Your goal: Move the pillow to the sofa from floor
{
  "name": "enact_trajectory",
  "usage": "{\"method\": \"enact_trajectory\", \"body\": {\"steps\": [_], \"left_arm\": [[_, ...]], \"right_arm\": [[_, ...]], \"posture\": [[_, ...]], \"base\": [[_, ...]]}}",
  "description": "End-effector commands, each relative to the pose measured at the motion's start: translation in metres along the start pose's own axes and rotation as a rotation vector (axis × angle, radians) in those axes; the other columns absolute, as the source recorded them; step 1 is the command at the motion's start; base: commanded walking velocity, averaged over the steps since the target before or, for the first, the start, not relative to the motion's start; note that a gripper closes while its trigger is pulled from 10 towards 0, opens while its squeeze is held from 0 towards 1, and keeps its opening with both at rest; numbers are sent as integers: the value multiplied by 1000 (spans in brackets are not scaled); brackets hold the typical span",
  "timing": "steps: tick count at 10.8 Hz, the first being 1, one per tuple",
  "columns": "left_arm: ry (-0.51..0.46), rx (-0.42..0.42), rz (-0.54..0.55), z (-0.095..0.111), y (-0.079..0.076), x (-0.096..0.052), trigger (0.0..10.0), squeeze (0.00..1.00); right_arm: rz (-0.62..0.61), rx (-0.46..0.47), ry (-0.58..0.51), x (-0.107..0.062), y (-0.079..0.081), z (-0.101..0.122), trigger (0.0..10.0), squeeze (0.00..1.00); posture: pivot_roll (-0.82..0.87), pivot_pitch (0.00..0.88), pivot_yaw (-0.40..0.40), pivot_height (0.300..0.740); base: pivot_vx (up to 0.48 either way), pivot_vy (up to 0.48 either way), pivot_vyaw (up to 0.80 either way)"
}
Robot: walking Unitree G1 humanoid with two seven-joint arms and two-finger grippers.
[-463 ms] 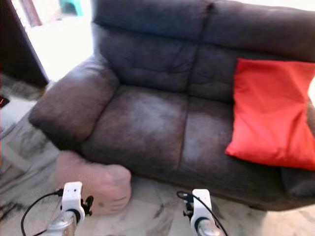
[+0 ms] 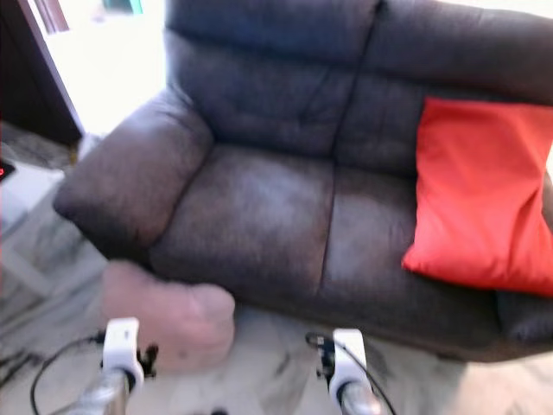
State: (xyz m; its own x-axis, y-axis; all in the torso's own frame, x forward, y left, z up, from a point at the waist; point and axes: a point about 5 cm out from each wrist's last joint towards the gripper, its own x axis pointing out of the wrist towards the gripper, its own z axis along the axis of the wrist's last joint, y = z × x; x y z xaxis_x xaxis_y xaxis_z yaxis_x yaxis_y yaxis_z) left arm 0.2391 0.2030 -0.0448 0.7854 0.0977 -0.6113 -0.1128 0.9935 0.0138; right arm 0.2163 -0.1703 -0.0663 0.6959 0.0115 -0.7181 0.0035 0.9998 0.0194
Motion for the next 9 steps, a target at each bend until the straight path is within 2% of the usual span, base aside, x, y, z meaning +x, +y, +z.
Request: {"method": "enact_trajectory", "body": {"steps": [1, 8, 9], "left_arm": [[38, -2, -13, -9, -5, -2, 10000, 0], [44, 2, -18, -10, -5, -2, 10000, 0], [40, 2, -22, -9, -6, -2, 10000, 0]], "right_arm": [[-25, 5, 31, -3, -8, -9, 10000, 0], [-32, 16, 46, -4, -8, -13, 10000, 0], [-36, 32, 50, -4, -9, -14, 10000, 0]], "posture": [[86, 126, -69, 740], [89, 99, -63, 740], [88, 94, -63, 740]], "base": [[0, 289, 0], [0, 287, 0], [0, 285, -769]]}}
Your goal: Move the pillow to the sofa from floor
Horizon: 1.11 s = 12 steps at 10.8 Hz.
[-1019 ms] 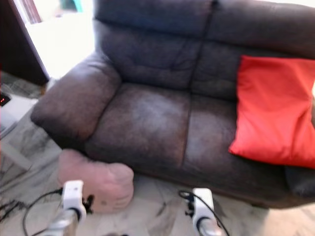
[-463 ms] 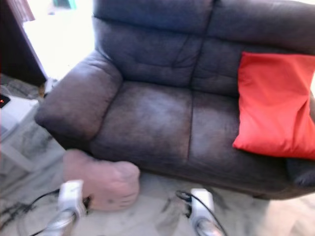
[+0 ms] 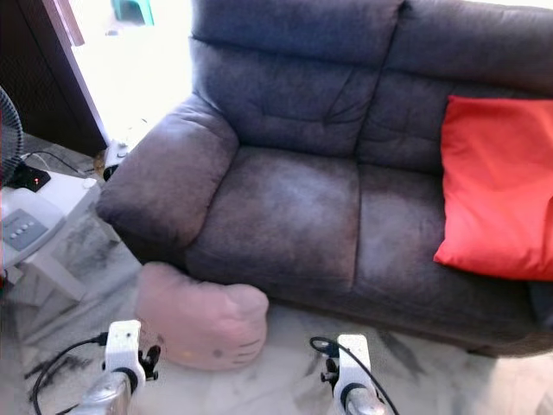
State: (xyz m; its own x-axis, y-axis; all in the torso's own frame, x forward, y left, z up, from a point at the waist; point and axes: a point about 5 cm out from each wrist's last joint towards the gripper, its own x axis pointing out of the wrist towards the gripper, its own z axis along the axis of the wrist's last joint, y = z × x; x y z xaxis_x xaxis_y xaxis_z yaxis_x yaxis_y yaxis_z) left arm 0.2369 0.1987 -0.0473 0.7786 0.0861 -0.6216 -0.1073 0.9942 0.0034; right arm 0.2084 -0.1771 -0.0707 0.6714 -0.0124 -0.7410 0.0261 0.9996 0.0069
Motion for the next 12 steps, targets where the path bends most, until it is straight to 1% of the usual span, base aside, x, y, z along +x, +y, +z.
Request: {"method": "enact_trajectory", "body": {"steps": [1, 4, 12], "left_arm": [[24, 7, -12, -5, -3, -1, 10000, 0], [12, 7, -15, -1, -4, 0, 10000, 0], [3, 12, -20, 1, -5, 1, 10000, 0]], "right_arm": [[-11, 16, 14, -1, -3, -5, 10000, 0], [-4, 3, 10, -1, -2, -3, 10000, 0], [-8, 8, 21, -1, -2, -5, 10000, 0]], "posture": [[90, 93, -63, 740], [91, 102, -65, 740], [91, 114, -64, 740]], "base": [[0, 289, -769], [0, 384, 0], [0, 377, 0]]}}
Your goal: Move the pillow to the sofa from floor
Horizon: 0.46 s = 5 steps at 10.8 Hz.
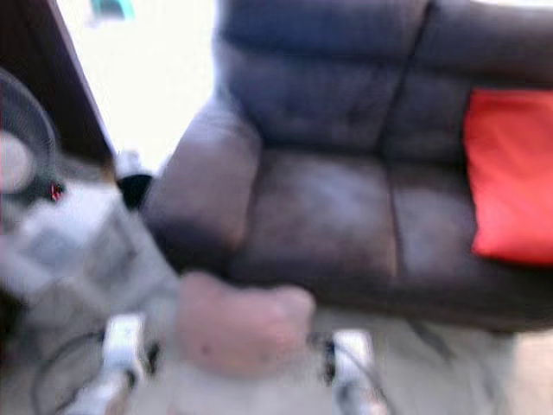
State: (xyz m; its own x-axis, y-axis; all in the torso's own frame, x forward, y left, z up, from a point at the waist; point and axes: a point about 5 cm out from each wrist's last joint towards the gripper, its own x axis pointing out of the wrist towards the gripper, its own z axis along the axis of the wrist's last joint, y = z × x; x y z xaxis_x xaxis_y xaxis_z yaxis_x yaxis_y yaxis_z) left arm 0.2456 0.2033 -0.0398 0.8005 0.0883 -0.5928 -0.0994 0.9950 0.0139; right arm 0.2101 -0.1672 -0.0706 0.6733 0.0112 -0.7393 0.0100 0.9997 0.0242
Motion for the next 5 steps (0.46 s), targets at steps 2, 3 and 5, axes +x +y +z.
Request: {"method": "enact_trajectory", "body": {"steps": [2, 3, 5], "left_arm": [[33, 15, -26, -9, -9, -2, 10000, 0], [28, 24, -37, -8, -10, -2, 10000, 0], [35, 27, -49, -9, -13, -2, 10000, 0]], "right_arm": [[-32, 8, 23, -2, -11, -7, 10000, 0], [-31, 9, 23, -2, -11, -7, 10000, 0], [-31, 9, 23, -2, -10, -7, 10000, 0]], "posture": [[89, 118, -63, 740], [90, 118, -64, 740], [89, 120, -65, 740]], "base": [[0, 131, 0], [0, 0, 0], [0, 0, 0]]}}
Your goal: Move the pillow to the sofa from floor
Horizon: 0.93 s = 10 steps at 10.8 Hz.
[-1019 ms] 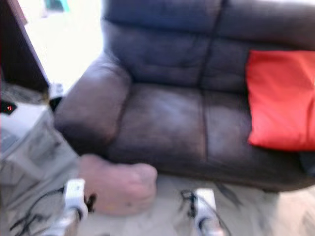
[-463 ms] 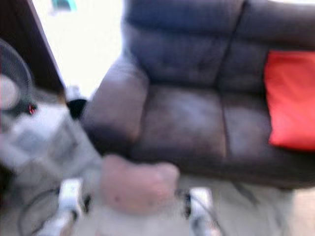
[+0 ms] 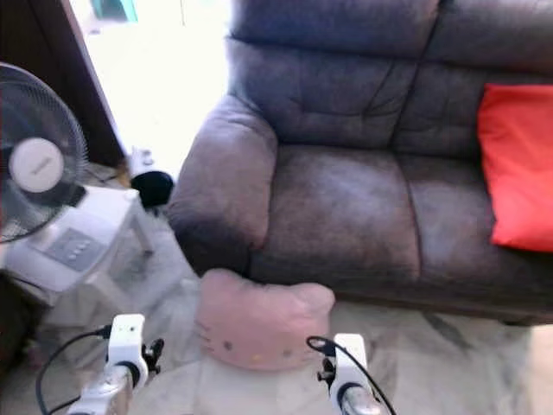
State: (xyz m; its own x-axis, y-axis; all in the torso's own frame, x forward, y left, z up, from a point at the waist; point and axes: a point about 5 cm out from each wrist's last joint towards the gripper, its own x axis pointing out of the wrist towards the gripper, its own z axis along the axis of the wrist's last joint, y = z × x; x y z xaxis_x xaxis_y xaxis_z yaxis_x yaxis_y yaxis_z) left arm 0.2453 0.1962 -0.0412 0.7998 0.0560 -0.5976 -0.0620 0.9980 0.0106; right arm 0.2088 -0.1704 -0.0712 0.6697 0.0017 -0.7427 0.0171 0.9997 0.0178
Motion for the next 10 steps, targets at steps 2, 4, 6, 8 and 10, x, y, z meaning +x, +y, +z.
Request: {"method": "enact_trajectory", "body": {"steps": [2, 4, 6, 8, 10], "left_arm": [[49, 6, -13, -11, -5, -2, 10000, 0], [65, 7, -9, -14, -4, -3, 10000, 0], [73, 6, -8, -16, -4, -4, 10000, 0], [79, 5, -9, -18, -5, -4, 10000, 0], [80, 4, -7, -18, -6, -4, 10000, 0]], "right_arm": [[-19, 7, 18, -2, -7, -5, 10000, 0], [-16, 2, 17, -2, -7, -5, 10000, 0], [-15, 26, 19, -2, -7, -5, 10000, 0], [-15, 0, 15, -2, -8, -4, 10000, 0], [-14, 3, 15, -2, -8, -5, 10000, 0]], "posture": [[89, 120, -65, 740], [89, 117, -66, 740], [89, 114, -65, 740], [90, 106, -65, 740], [89, 99, -65, 740]], "base": [[0, 0, 0], [0, 0, 0], [0, 0, -350], [0, 0, 0], [0, 0, 0]]}}
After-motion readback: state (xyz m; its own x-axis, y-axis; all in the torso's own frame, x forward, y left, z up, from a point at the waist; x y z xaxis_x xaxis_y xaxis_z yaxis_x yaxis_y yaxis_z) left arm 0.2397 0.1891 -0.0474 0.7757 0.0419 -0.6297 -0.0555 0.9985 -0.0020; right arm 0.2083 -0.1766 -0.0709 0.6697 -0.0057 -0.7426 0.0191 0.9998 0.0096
